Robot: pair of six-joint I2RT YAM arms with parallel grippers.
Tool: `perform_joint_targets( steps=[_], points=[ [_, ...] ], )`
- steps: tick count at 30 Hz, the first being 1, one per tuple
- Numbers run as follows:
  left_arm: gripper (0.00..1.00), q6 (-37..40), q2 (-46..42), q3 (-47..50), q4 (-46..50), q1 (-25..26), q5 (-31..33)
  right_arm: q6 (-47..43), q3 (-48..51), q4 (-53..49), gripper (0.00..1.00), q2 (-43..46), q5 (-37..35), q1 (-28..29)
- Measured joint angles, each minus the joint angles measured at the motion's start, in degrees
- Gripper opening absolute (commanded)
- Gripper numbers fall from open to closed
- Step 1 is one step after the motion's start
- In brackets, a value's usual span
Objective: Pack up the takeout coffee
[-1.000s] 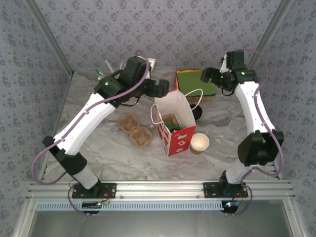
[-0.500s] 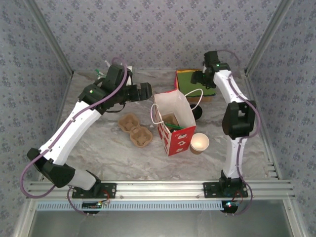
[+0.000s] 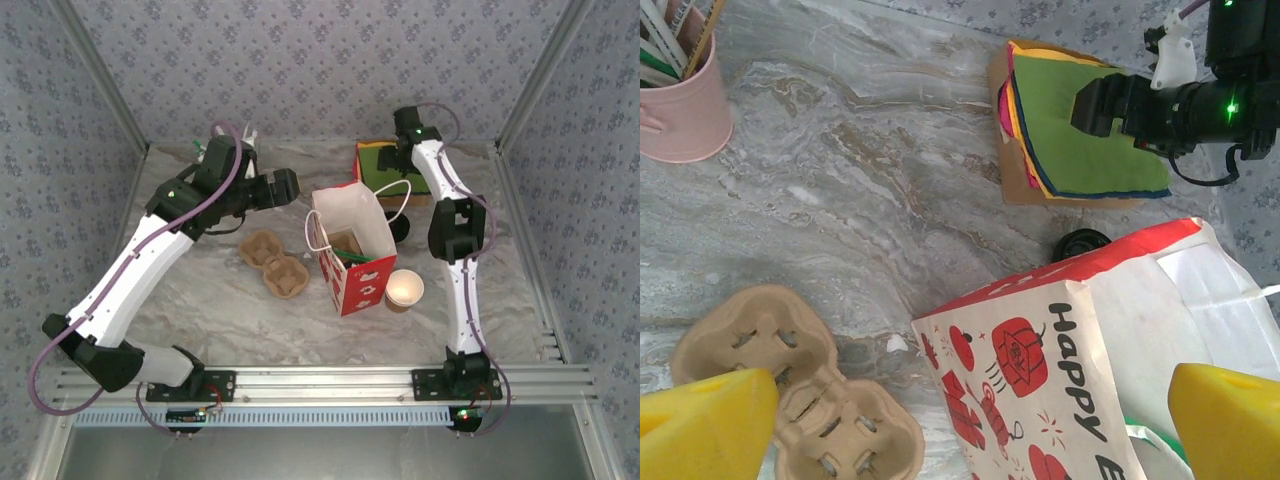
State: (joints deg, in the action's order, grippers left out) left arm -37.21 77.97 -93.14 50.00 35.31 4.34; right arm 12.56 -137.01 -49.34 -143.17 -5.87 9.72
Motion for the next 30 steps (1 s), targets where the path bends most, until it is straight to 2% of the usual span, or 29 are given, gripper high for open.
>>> perform_joint_targets(
  steps=[11, 16, 21, 25, 30],
  points=[
    [1.0, 0.0, 0.0, 0.68, 0.42, -0.5, 0.17, -0.66, -1.27, -0.63, 0.83, -2.91, -1.16, 0.48],
    [1.0, -0.39, 0.0, 0.76, 0.39, -0.5, 0.15, -1.4, -1.25, -1.07, 0.69, -2.91, -1.46, 0.74],
    [1.0, -0.68, 0.0, 1.18, 0.37, -0.5, 0.13, -1.64, -1.01, -1.11, 0.61, -2.91, -1.53, 1.09],
    [1.0, -1.07, 0.0, 1.86, 0.42, -0.5, -0.04, -1.84, -0.61, -1.11, 0.46, -2.89, -1.88, 1.2],
    [1.0, -1.51, -0.85, 2.49, 0.39, -0.5, -0.04, -1.68, -0.42, -1.25, 0.45, -2.67, -1.9, 1.2]
  ],
)
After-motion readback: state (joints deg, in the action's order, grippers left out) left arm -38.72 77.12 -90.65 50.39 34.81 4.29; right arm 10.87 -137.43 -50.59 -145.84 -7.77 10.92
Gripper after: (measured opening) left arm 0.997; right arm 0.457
